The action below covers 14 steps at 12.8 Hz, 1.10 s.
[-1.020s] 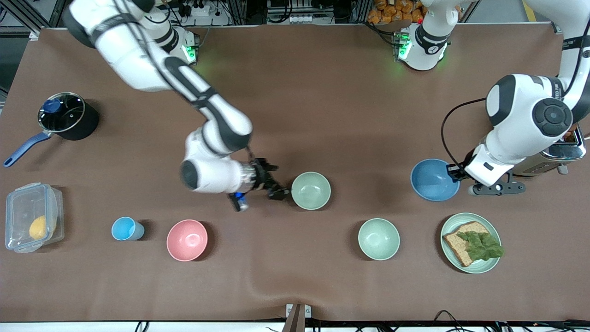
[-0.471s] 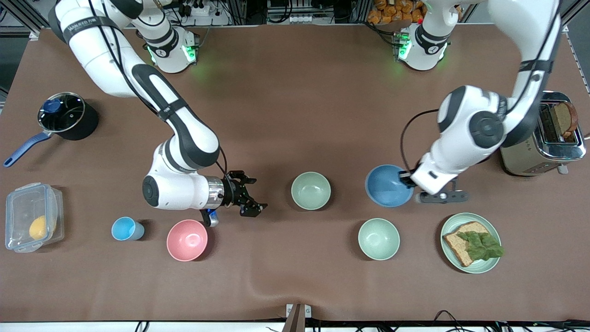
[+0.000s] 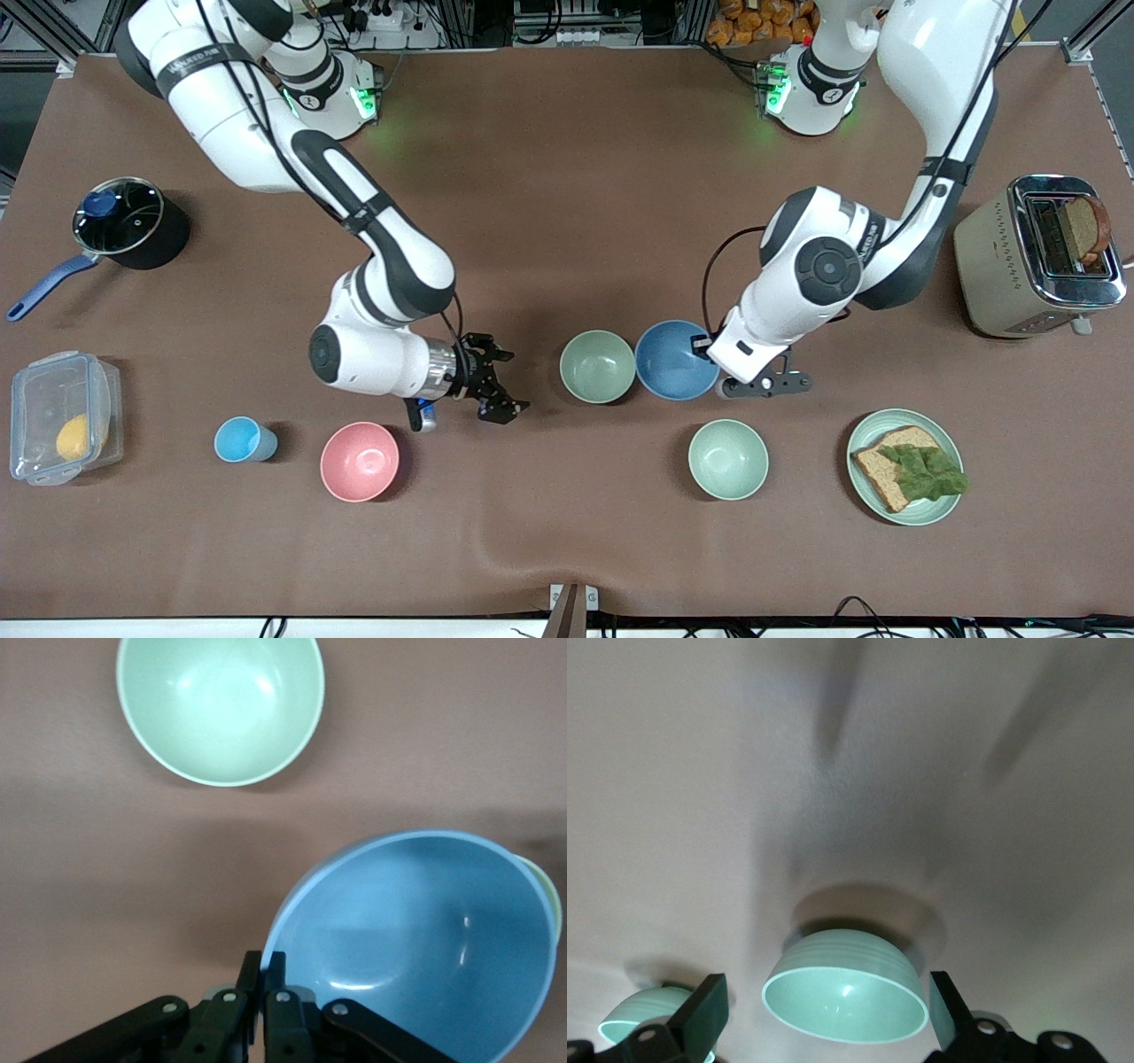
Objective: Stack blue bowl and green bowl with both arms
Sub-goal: 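Carry the blue bowl over the green bowl with the left gripper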
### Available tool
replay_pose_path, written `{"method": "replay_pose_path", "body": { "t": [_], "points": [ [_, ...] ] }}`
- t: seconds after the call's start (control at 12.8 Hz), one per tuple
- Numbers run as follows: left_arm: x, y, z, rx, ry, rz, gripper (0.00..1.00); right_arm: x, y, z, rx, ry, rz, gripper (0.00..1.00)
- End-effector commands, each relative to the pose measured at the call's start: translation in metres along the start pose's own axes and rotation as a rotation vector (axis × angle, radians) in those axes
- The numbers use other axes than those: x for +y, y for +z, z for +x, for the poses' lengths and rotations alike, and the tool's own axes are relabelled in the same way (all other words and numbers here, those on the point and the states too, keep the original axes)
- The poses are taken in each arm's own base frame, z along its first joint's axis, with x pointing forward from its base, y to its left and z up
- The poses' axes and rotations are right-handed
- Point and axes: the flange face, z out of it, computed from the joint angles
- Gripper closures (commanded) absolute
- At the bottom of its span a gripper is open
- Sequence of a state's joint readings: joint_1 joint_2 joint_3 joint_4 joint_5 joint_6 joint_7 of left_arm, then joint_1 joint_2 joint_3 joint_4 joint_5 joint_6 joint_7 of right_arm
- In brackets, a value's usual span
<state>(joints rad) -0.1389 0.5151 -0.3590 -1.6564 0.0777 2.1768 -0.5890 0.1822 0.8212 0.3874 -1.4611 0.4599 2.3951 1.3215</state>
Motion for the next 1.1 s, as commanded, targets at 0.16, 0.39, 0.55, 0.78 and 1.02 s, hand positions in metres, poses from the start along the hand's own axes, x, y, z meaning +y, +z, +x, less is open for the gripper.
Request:
{"method": "replay_pose_path", "body": {
  "t": [0.16,0.39,0.55,0.78,1.02],
  "points": [
    [0.057,0.027,0.000,-0.008,-0.098,-0.051,1.00,0.008,0.014,-0.001,0.033,0.025,0.012,0.00],
    [0.078,0.042,-0.006,0.003,-0.135,-0.079,1.00,0.021,0.029,0.002,0.075,0.057,0.090,0.00],
    [0.086,0.043,-0.012,0.006,-0.153,-0.077,1.00,0.024,0.039,-0.011,0.081,0.048,0.111,0.00],
    [0.093,0.048,-0.018,0.000,-0.152,-0.072,1.00,0.032,0.060,-0.023,0.156,0.025,0.118,0.00],
    [0.104,0.060,-0.029,-0.016,-0.164,-0.062,1.00,0.036,0.069,-0.026,0.204,0.009,0.113,0.00]
  ]
}}
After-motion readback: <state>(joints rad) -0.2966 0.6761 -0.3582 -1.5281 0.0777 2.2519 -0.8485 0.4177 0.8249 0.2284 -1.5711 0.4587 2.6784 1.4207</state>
